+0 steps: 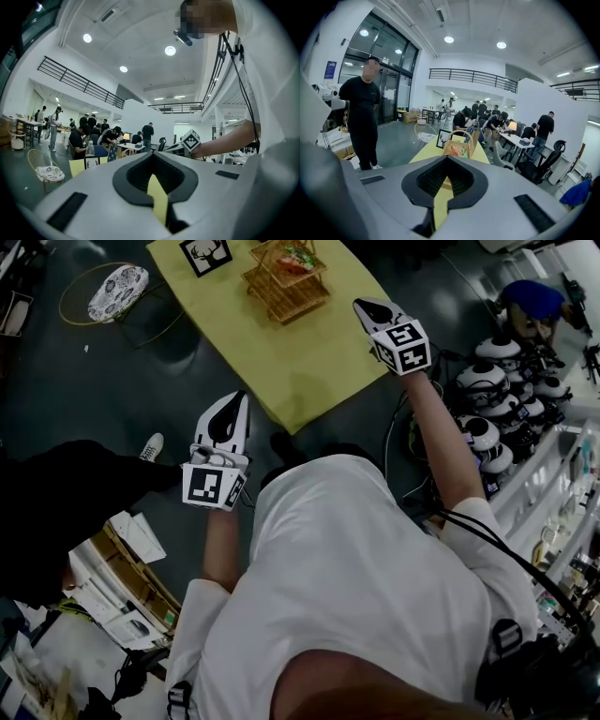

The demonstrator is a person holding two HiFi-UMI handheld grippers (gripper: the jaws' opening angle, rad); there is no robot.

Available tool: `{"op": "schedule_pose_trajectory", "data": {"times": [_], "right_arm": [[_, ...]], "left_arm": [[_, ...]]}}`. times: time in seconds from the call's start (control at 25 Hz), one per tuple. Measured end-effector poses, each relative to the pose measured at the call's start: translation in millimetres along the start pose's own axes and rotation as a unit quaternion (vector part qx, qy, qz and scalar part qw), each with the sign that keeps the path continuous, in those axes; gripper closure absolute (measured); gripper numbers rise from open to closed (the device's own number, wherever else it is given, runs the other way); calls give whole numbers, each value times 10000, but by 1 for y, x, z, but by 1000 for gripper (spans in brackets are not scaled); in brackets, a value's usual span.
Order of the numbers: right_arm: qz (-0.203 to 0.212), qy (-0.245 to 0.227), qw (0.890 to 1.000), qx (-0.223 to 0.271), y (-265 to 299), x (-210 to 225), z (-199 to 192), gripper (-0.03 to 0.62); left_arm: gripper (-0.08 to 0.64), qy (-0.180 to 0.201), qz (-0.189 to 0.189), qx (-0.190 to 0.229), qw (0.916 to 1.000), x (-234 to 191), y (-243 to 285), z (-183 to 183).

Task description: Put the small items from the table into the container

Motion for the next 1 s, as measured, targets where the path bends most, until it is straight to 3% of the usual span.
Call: {"op": "schedule_pose_trajectory", "data": {"times": [0.4,1.0], "right_arm": [[414,317,9978,417,-51,-16,-21,575],[792,367,9928,821,-205,-35,-57,575]], "left_arm": [[552,121,165,-151,9997,52,4,-2],[552,367,528,17,9979,178,-27,23]]}}
Point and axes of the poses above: the fingertips, and each gripper's own axes: y forward along the fingers, x to its right, z out of its top, the point moved 4 cm from there along -y, backward along the fingers
